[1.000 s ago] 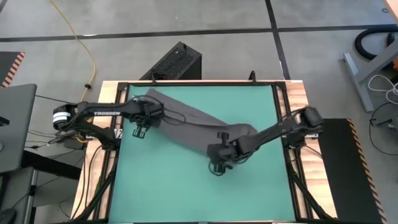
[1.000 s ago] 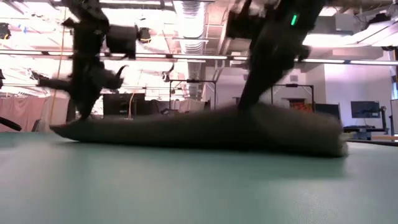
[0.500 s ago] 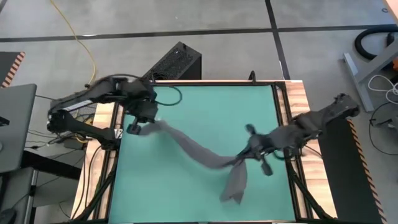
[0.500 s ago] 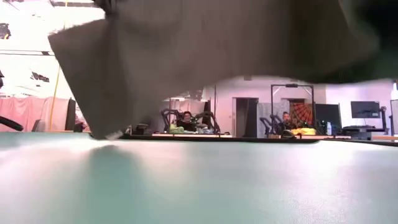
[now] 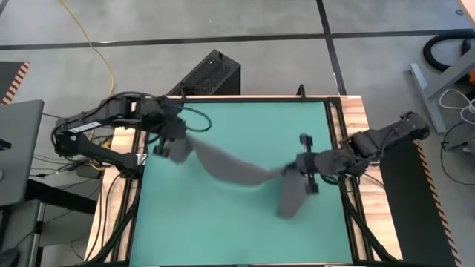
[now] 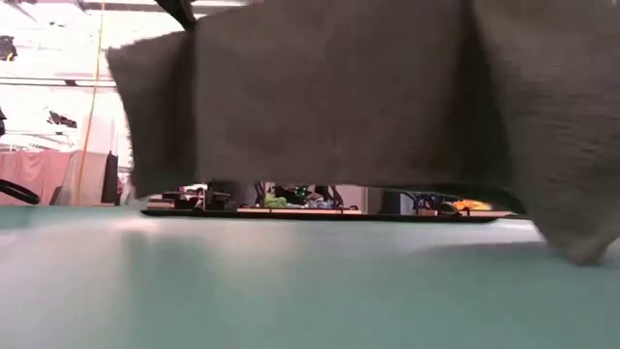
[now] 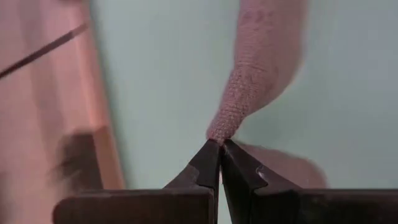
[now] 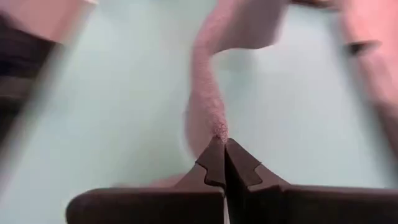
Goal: Roll towel
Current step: Roll the gray towel
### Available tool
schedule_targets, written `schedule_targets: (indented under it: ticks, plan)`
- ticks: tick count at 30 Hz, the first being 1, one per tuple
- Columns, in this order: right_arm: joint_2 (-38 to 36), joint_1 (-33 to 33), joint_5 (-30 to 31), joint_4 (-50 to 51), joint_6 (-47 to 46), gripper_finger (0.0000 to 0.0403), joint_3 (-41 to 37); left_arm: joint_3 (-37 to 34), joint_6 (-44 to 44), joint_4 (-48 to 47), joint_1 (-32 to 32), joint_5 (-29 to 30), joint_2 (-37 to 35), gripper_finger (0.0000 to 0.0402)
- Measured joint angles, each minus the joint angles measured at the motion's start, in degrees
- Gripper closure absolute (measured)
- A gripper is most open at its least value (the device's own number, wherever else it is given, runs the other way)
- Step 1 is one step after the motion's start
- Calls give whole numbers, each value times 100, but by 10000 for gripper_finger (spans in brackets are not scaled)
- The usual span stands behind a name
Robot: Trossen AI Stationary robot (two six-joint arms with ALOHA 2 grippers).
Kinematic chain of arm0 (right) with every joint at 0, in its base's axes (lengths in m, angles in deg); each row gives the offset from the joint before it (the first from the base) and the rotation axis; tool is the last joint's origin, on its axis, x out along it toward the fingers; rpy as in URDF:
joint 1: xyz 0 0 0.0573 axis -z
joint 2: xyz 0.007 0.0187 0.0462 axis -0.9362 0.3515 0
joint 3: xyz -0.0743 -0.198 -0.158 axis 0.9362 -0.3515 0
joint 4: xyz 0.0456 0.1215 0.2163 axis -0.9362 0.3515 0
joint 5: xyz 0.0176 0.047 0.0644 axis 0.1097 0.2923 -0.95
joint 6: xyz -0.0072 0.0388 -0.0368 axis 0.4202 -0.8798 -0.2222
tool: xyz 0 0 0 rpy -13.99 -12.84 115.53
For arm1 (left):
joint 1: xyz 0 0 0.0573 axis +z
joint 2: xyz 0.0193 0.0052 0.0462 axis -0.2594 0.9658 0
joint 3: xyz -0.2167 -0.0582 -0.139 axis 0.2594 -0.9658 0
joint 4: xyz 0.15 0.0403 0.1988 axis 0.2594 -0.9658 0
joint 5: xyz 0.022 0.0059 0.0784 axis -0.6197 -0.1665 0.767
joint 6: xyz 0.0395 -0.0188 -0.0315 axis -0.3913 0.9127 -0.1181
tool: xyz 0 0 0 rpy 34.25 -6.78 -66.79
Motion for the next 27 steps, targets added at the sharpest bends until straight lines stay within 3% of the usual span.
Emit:
schedule_targets:
  ticks: [3, 5, 8, 11, 14, 17, 22, 27]
  plan:
    - [-75, 633, 706, 3, 1214, 391, 19, -4, -432, 377, 405, 1226, 204, 401]
    - [-81, 1041, 908, -22, 1971, 391, 121, -4, -648, 546, 686, 1595, 290, 401]
    - [46, 1340, 590, 2, 2276, 391, 166, -4, -692, 417, 909, 1450, 326, 401]
    - [459, 1338, -314, 201, 1751, 391, 52, -93, -448, -10, 877, 1295, 323, 401]
    - [1191, 1126, -1098, 1, 981, 391, -316, -485, 131, -254, 667, 1018, 316, 401]
    - [2207, 845, -1509, -698, 507, 391, -684, -1256, 690, -327, 362, 704, 318, 401]
    - [3701, 460, -1764, -1805, 683, 391, -596, -2893, 998, -139, -226, 790, 329, 401]
    - [4331, 447, -1769, -1707, 697, 365, -77, -3560, 1310, -141, -360, 1129, 329, 401]
